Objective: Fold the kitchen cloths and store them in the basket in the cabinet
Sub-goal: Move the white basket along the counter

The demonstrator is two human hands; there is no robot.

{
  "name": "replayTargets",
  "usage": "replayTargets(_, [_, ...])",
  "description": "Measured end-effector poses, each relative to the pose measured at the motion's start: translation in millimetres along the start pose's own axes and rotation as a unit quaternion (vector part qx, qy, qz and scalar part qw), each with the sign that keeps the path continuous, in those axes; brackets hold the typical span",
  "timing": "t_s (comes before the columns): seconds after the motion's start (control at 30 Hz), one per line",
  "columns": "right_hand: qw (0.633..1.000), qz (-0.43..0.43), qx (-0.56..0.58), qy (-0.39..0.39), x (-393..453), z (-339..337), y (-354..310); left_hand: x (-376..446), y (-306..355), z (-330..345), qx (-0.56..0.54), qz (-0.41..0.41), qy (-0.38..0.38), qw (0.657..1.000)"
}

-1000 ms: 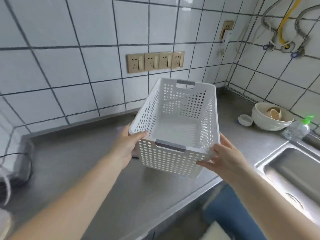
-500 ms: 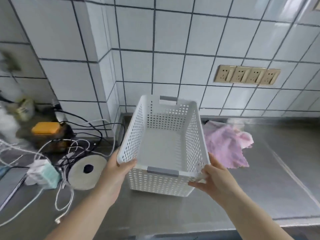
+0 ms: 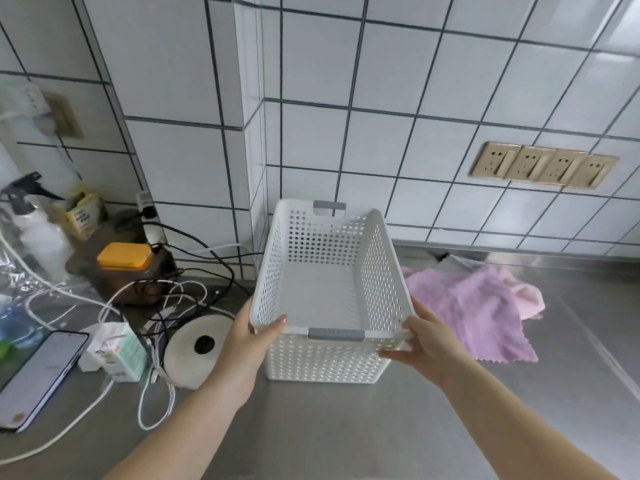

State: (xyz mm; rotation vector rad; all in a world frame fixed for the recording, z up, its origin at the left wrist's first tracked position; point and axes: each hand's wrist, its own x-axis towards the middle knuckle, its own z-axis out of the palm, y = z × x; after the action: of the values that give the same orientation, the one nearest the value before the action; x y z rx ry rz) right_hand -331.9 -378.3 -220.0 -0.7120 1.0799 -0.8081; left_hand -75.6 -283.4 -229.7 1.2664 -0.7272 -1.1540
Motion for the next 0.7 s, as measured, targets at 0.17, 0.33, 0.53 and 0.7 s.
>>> replayTargets(0.17, [1.000, -0.008, 0.001, 0.000, 17, 7, -3, 25, 3, -5, -0.006, -0.008, 0.006, 1.000])
replayTargets(0.33, [1.000, -0.012, -0.015, 0.002, 34, 13, -7, 44, 1, -10, -0.026, -0.006, 0.002, 1.000])
replayTargets(0.53, [0.999, -0.028, -0.017, 0.021, 58, 22, -9, 69, 8, -14, -0.054, -0.008, 0.031, 0.998])
replayTargets(0.7, [0.999, -0.030, -0.017, 0.038, 68, 33, -15, 79, 10, -17, -0.061, -0.008, 0.034, 0.997])
